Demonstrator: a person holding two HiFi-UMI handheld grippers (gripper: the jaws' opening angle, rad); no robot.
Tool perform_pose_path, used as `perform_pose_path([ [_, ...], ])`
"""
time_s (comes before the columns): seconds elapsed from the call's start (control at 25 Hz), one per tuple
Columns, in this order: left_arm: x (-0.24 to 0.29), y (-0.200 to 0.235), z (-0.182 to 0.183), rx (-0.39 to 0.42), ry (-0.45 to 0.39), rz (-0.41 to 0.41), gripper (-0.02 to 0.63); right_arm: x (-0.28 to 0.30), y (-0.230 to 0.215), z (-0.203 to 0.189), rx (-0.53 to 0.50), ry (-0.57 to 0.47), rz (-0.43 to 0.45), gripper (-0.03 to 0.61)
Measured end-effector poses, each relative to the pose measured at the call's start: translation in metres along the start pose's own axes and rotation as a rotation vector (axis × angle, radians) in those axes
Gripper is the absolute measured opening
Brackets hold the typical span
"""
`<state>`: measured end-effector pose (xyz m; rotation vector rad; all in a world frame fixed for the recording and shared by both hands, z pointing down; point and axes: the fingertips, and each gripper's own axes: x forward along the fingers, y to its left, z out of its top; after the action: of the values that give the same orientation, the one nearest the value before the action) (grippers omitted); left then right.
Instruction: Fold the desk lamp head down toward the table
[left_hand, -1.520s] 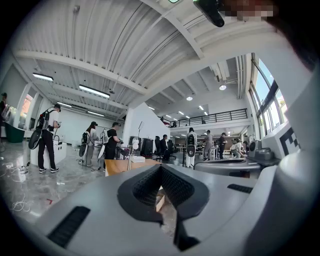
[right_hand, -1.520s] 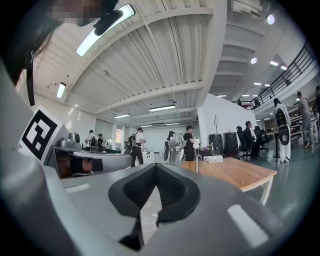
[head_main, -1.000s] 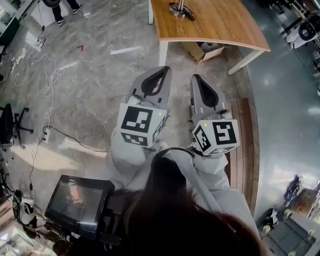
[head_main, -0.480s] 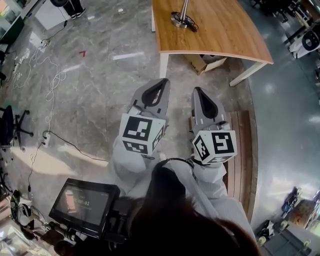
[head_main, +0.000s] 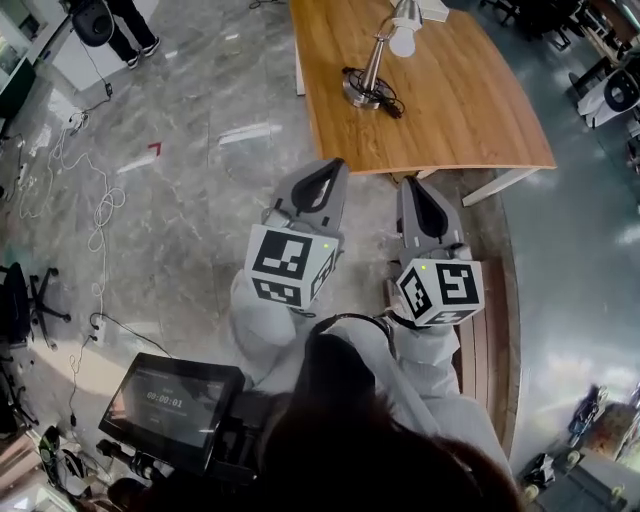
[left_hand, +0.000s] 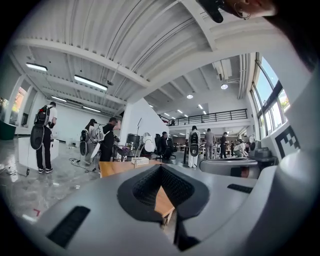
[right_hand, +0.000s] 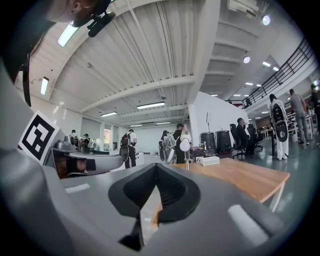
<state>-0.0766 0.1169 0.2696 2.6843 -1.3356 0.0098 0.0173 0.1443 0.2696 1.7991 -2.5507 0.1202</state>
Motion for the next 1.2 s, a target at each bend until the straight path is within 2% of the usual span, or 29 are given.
perform_pose_path([
  [0.2, 0.08, 0.046, 0.009, -0.012, 0.029, -0.034, 0.0, 0.081, -0.048, 0.005, 0.014, 0.032, -0.048, 0.0],
  [0.56, 0.234, 0.094, -0.033, -0.048, 0.151, -0.044, 0.0, 0.197, -0.172, -0.027, 0.081, 0.106, -0.065, 0.002],
  [0.76, 0.31, 0.114, -0.041, -0.08, 0.195, -0.028, 0.0, 0.257, -0.229, -0.026, 0.172, 0.185, 0.057, 0.002],
  [0.96, 0.357, 0.132, -0.063, -0.168, 0.267, -0.059, 0.0, 0.306, -0.253, -0.022, 0.304, 0.214, 0.19, 0.002],
  [1.08, 0.38, 0.138, -0.072, -0.197, 0.313, -0.122, 0.0, 0.334, -0.262, -0.02, 0.428, 0.236, 0.261, 0.002],
  [1.2, 0.397, 0.139, -0.082, -0.182, 0.361, -0.218, 0.001, 0.356, -0.263, -0.018, 0.557, 0.293, 0.365, 0.003],
])
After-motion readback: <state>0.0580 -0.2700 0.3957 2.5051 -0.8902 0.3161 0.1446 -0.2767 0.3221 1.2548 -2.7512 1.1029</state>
